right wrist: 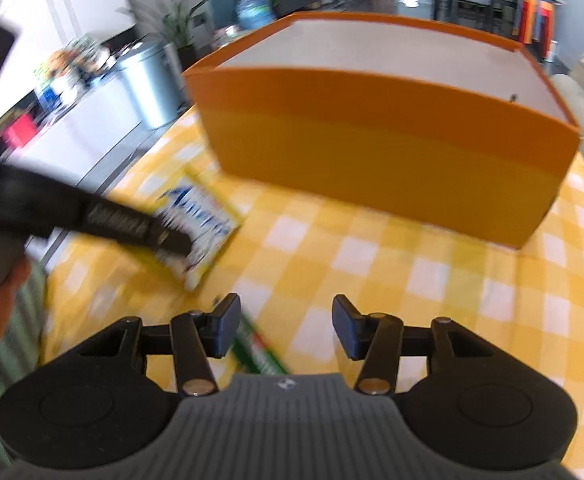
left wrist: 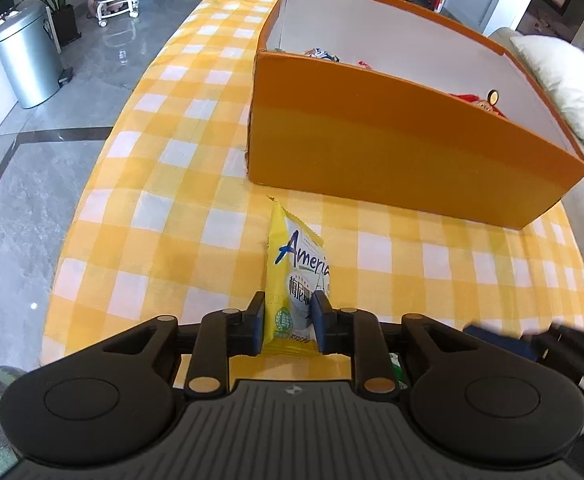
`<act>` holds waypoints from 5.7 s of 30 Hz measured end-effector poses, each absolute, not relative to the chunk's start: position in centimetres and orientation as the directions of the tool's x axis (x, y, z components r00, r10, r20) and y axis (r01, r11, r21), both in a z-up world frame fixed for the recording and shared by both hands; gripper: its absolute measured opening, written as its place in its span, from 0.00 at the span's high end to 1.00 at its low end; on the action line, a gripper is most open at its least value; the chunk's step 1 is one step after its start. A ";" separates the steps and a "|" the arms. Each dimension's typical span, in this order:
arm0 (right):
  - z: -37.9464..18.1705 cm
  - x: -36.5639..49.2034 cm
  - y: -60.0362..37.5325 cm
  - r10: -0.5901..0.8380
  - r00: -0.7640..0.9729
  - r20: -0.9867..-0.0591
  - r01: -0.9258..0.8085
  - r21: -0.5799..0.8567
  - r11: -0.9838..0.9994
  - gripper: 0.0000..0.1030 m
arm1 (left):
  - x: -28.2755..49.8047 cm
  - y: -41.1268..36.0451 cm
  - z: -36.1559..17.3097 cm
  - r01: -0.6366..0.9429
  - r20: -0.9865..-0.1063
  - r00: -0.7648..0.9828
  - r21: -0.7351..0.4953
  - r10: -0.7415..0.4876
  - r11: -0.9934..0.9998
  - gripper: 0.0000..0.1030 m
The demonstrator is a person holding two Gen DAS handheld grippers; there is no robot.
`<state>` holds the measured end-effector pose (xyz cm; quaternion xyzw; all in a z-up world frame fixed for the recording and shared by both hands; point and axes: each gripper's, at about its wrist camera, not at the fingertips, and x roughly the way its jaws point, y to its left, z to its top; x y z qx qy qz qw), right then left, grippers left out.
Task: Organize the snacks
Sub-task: 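Grasp the yellow America pack with left tool while right tool grasps the green stick, then carry the yellow pack and green stick over the orange box and lower them, then open both tools to release the snacks and pull back from the box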
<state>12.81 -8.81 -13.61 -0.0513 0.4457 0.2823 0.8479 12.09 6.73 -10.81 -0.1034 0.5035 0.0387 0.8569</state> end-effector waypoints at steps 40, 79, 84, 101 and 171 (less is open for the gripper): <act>-11.7 12.8 -12.2 0.261 0.487 -0.834 -0.420 0.038 0.907 0.81 | 10.6 1.5 -7.9 -0.037 -0.802 0.594 -0.111 -0.068 0.993 0.90; 1.4 22.7 -12.4 0.274 0.692 -0.668 -0.449 -0.101 0.888 0.82 | 20.4 -0.8 2.9 0.115 -0.666 0.745 0.070 -0.039 0.991 0.90; 0.9 25.4 -11.2 0.257 0.678 -0.689 -0.460 -0.125 0.879 0.82 | 22.8 -0.7 2.1 0.132 -0.699 0.714 0.079 -0.039 0.988 0.91; -4.3 36.1 -11.4 0.298 0.464 -0.834 -0.453 0.065 0.889 0.81 | 30.6 0.9 -3.1 0.147 -0.810 0.579 -0.003 -0.088 0.989 0.90; -1.8 30.6 -10.6 0.244 0.596 -0.765 -0.450 -0.066 0.891 0.23 | 25.2 0.2 -0.7 0.086 -0.715 0.698 0.148 0.046 0.985 0.38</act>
